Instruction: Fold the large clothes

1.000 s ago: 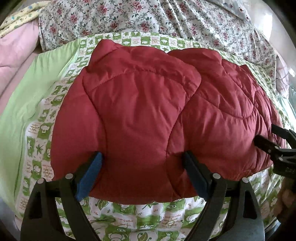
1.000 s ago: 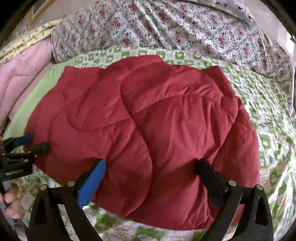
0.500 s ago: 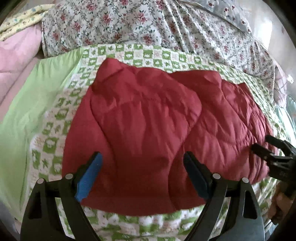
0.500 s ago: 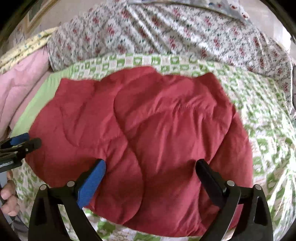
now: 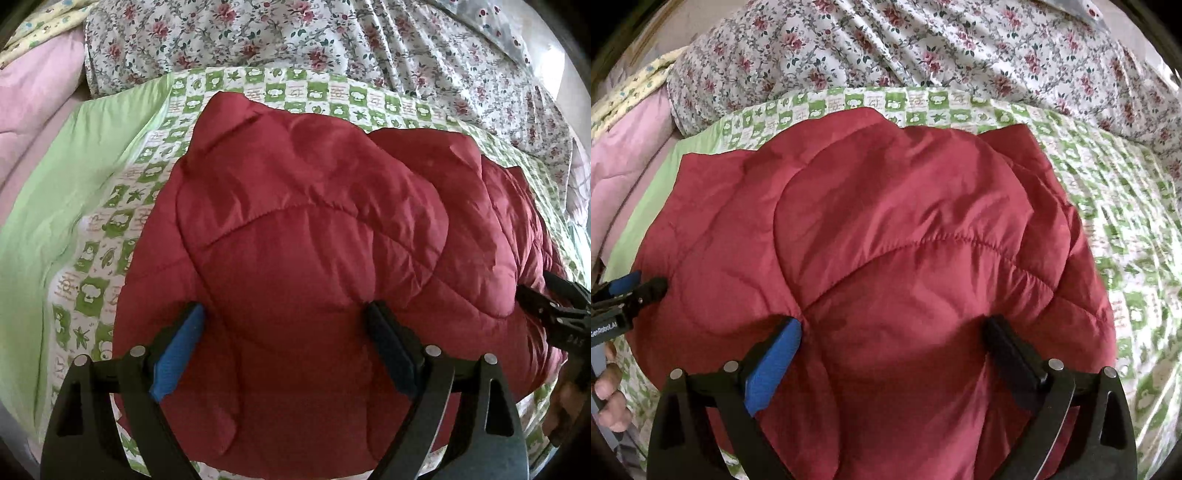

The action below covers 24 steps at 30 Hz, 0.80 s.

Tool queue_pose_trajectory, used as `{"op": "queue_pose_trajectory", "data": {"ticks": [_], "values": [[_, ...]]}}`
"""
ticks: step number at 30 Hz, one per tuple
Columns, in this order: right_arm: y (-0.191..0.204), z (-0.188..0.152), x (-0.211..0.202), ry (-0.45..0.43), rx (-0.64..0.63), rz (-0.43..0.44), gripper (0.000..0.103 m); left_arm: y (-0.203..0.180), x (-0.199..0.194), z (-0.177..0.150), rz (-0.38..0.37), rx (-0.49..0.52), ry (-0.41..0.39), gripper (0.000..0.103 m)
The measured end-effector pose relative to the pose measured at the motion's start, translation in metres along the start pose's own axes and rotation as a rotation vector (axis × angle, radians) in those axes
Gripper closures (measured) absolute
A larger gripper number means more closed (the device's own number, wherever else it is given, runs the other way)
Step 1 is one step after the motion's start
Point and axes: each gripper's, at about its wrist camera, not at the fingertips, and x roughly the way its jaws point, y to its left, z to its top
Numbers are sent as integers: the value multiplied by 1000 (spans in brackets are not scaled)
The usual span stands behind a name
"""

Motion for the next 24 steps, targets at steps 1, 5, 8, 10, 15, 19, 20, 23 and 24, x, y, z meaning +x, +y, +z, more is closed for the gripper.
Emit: {"op": "queue_pose_trajectory", "data": {"ticks": [1, 5, 8, 10, 15, 19, 20, 23, 24], "values": [[0, 1, 2, 1, -1, 1, 2, 0, 1, 0, 1, 0, 0, 12], [1, 4, 6, 6, -9, 3, 2, 0, 3, 1, 9, -4, -1, 11], [1, 5, 9, 5, -10, 6, 1, 1, 3, 1, 11, -4, -1, 10], [1, 7, 10, 4, -10, 6, 1, 1, 4, 1, 13, -2, -2, 10], [1, 10, 12, 6, -11, 6, 1, 1, 4, 1, 14, -3, -2, 9], [1, 10, 12, 7, -12, 6, 1, 1, 4, 2, 14, -4, -2, 9], [1, 11, 13, 7, -11, 7, 1, 1, 4, 2, 13, -6, -2, 9], [1, 11, 13, 8, -13, 5, 1, 2, -1, 2, 4, -18, -11, 10], [0, 11, 13, 8, -13, 5, 1, 3, -7, 2, -13, -27, -23, 10]]}}
